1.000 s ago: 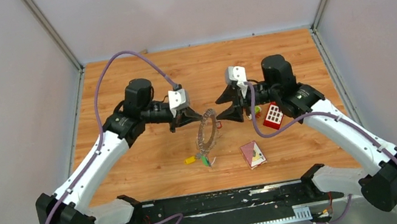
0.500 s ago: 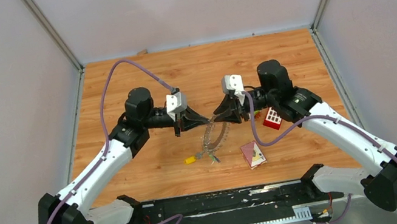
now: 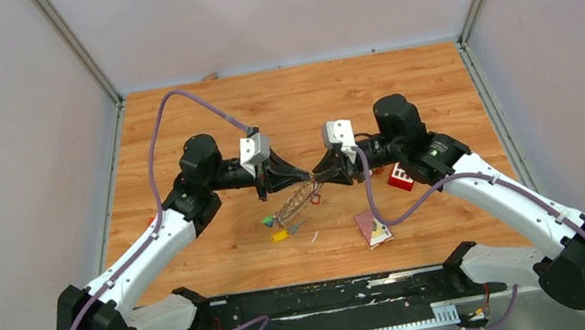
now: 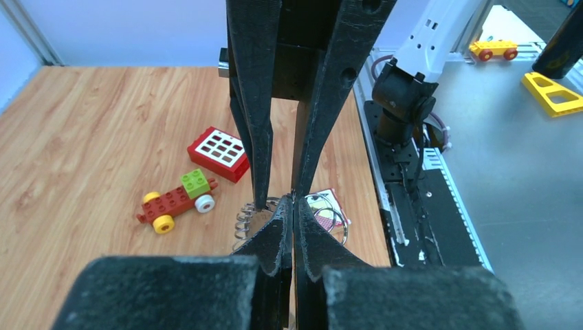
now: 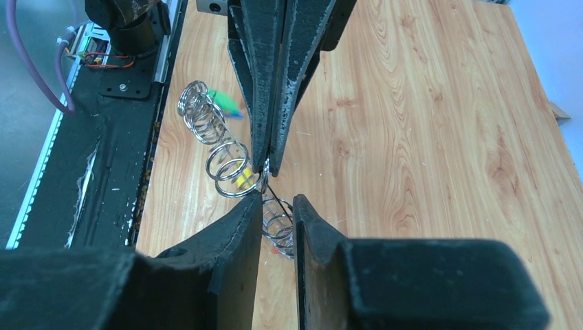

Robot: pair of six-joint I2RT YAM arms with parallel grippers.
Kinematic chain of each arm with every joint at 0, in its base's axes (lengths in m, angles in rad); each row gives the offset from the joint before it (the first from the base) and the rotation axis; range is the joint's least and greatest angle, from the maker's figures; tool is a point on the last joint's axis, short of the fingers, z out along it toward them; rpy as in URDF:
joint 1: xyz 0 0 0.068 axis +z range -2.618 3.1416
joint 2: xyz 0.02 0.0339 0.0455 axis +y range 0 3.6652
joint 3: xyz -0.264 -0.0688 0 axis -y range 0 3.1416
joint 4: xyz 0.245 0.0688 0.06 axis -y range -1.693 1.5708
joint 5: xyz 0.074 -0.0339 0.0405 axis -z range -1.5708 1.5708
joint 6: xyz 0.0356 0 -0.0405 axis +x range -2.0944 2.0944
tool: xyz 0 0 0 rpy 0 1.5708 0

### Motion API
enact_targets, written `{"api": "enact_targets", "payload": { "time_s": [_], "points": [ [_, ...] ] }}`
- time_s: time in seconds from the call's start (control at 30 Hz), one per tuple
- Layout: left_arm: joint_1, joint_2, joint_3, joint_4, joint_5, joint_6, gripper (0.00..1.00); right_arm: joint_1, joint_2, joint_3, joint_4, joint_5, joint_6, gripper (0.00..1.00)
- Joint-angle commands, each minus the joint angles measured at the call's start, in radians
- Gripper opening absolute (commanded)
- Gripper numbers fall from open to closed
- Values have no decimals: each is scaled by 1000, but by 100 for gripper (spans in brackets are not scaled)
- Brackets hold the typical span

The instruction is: Put the keys on the keyring

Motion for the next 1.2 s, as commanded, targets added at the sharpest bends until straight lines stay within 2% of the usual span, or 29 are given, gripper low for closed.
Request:
{"api": "enact_targets", "payload": {
  "time_s": [0.0,0.23,1.0,1.17],
  "points": [
    [-3,-32,1,112,8,-48,0,24,-9,-1,10,11,-32,23],
    [-3,-26,-17,125,-6,-46,0,32,-13,5,11,14,-23,22],
    [-3,-16,-62,173,-60,-49,0,40,-14,-4,47,23,2,2],
    [-3,-20,-69,172,-65,-45,0,39,-16,-8,49,20,0,4]
  ]
}}
